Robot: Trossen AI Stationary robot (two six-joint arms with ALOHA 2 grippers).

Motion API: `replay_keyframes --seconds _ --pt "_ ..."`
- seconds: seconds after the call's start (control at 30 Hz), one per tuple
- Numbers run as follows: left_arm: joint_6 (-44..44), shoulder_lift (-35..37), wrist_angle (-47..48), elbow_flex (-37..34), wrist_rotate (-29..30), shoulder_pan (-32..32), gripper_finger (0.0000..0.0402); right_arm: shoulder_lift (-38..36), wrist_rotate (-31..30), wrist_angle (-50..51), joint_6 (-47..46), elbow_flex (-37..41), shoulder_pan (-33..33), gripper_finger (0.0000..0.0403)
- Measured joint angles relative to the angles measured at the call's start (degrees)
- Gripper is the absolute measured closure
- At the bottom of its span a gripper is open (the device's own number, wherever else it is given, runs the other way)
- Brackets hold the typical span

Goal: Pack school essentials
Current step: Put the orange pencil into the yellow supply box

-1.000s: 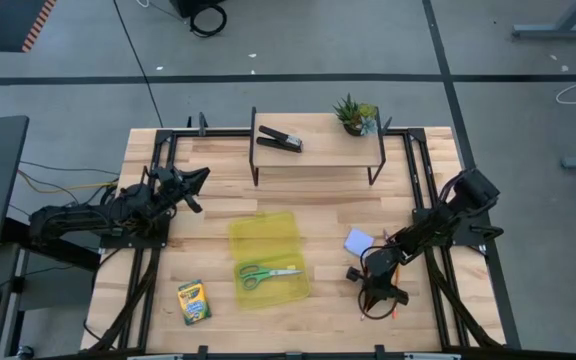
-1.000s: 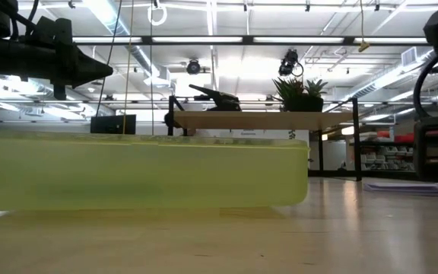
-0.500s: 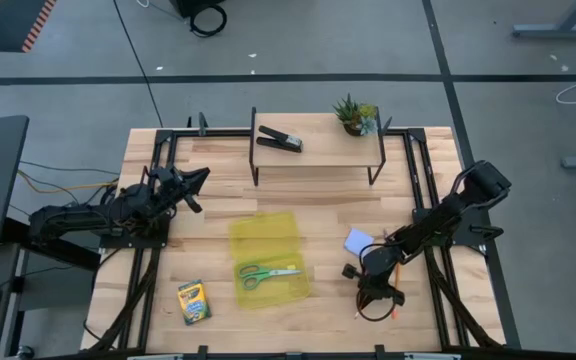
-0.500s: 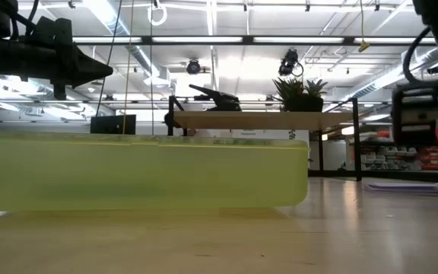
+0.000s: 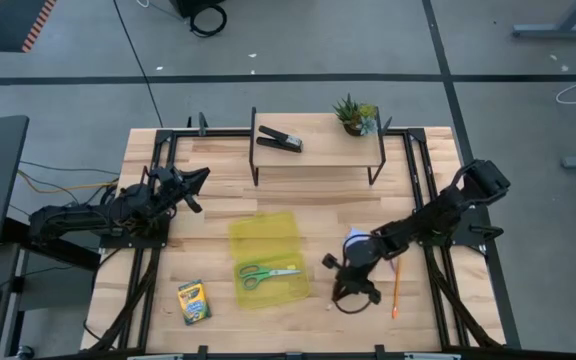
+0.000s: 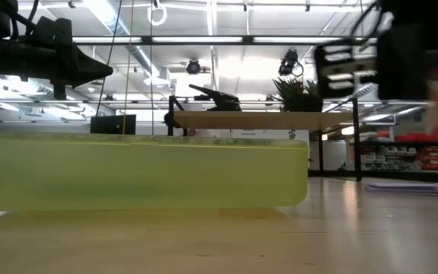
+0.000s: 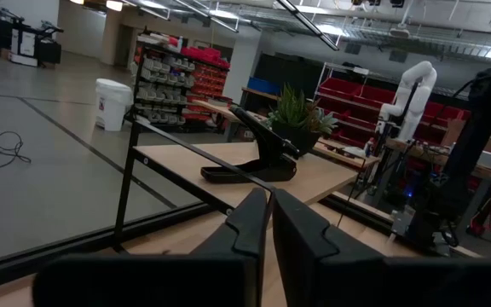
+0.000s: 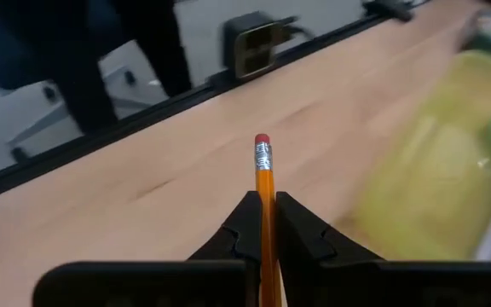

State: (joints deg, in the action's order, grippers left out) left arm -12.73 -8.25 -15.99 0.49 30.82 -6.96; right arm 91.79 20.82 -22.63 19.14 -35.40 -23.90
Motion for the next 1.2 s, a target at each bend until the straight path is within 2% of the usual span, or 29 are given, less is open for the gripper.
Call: replay_keyframes --seconds 0.33,0.43,0.6,0.73,0.87,1.2 --pt "0.0 0.0 0.0 0.0 0.0 0.0 0.0363 1.4 -0.4 5.2 3.4 -8.8 4.2 0.0377" --pt "0.0 0.0 0.1 0.0 0.0 0.0 0.0366 3.8 -0.9 5.3 3.4 -11.4 5.1 0.0377" --pt "0.0 -0.1 -0.3 0.0 0.0 0.1 0.0373 11.0 -1.3 7.0 1.9 -19.2 5.4 0.0377" --pt "0.0 -0.1 0.2 0.0 -0.2 0.1 0.0371 17.1 -5.4 6.8 -2.3 -28.2 5.6 0.0377" --pt "0.0 0.0 0.2 0.0 -0.3 0.1 0.0364 22.6 -6.1 13.7 -4.6 -37.2 6.6 0.0377" --pt "0.0 0.0 0.1 0.0 -0.2 0.1 0.0372 33.0 -6.2 15.3 -10.1 -50.1 8.1 0.0377"
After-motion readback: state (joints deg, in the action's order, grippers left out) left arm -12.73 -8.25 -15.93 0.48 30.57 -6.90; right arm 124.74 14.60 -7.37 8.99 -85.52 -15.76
